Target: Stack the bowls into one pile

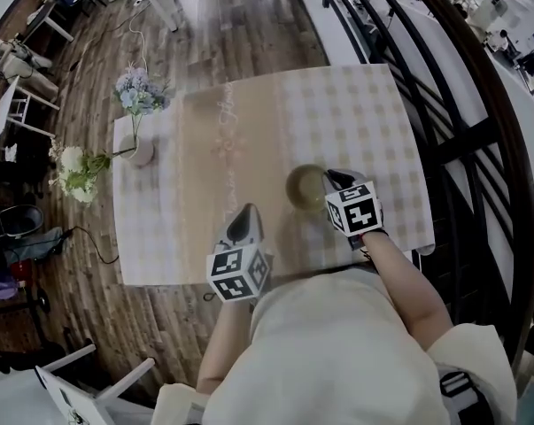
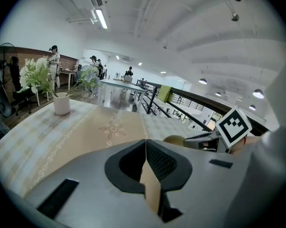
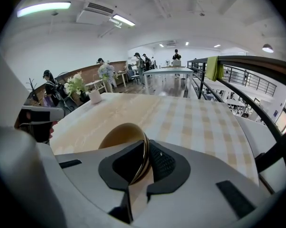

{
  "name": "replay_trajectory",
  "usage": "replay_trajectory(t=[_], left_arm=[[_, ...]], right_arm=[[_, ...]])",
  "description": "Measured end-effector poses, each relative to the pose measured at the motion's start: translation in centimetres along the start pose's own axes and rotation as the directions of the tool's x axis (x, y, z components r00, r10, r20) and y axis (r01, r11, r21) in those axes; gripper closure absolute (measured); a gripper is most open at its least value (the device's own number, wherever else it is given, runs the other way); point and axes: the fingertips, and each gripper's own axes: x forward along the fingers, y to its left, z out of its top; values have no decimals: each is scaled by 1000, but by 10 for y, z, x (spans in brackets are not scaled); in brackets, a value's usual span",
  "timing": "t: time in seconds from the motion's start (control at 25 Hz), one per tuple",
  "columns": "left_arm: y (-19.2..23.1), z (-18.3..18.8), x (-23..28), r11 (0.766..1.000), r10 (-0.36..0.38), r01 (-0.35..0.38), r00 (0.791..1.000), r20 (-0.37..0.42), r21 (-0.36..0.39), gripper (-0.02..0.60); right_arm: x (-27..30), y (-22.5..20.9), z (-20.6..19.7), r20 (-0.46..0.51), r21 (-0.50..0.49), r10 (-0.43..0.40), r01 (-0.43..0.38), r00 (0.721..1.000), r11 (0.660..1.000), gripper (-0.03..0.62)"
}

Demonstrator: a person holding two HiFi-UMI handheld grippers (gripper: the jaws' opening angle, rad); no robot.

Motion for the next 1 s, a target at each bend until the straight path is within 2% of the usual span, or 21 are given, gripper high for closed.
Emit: replay_trajectory(t=[0.12,0.4,0.64,1.0], left_arm=[[-22,2,-4,1000,20,-20,1000,2,-5,577],[-40,-1,-4,998,57,-56,998,10,-15,577],[-11,-13,4,998,62,-62,998,24,-21,577],[-36,-20,9,997,67,-66,997,31,-34,577]], right_arm=[[-12,-16,-3,-15,-11,8,-8,1000,1000,560],[-22,-31,-7,-16,-22,40,-40,999,999,557],[3,-5,-9,-5,-49,68,-68,998,996,559],[-25,-6,-5,75,-70,145,-140,987,988,565]])
